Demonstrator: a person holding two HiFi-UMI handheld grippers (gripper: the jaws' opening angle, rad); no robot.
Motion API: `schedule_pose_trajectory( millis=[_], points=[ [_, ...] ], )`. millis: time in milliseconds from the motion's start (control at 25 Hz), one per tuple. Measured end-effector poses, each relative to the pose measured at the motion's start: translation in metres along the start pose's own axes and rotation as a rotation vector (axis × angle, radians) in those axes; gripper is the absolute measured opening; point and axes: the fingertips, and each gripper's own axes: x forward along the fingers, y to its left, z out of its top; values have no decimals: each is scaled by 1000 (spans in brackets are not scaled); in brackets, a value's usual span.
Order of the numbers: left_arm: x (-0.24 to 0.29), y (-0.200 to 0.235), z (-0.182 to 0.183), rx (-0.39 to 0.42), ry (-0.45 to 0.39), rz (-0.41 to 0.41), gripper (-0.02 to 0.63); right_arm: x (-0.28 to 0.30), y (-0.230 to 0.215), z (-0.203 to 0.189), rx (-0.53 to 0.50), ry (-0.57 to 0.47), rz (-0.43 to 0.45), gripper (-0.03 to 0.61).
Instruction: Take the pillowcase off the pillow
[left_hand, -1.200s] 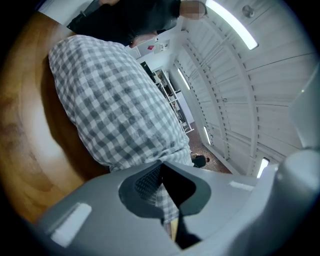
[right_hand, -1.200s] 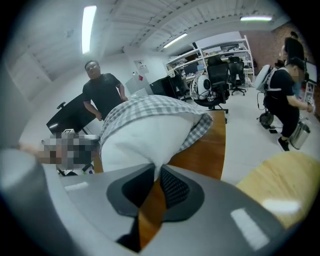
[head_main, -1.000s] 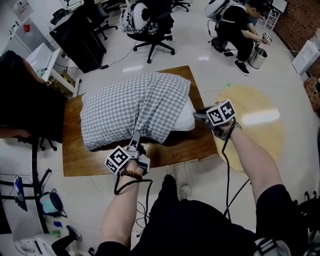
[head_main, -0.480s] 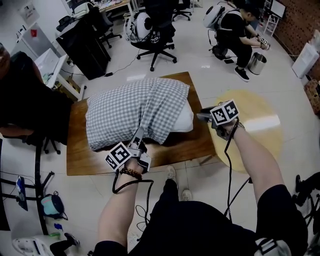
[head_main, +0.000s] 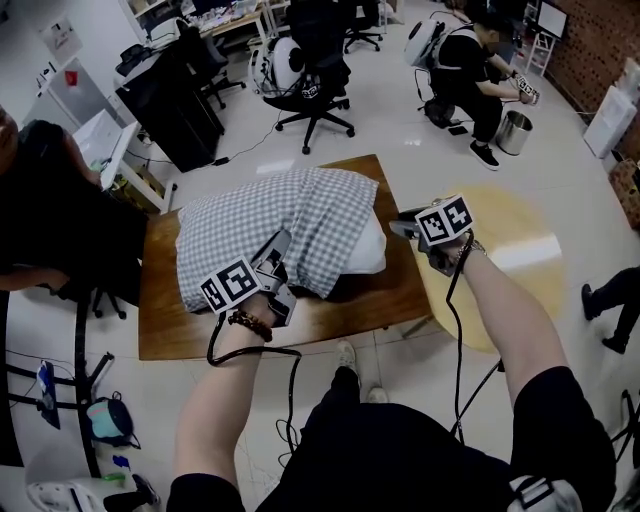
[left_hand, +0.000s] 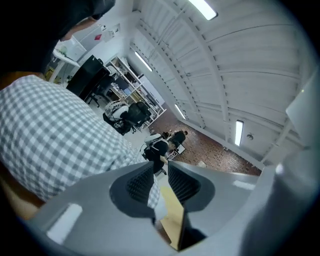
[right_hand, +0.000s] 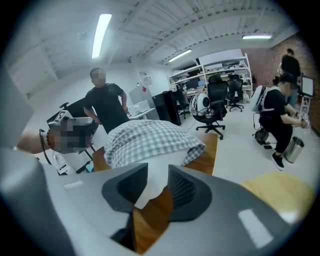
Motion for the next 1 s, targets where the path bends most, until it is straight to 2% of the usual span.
schedule_pose_trajectory(
  millis=[360,600,800,1000],
  points=[
    [56,-24,59,184,177,-31,106,12,-27,31,24,7,-19,126],
    [95,-12,66,325,321,-22,141,32,-47,27,28,15,-14,127],
    [138,2,103,397,455,-28,173,55,-60,55,83,43,12,143],
    [183,21,122,471,588,-38,196,68,-82,68,138,48,14,144]
  ],
)
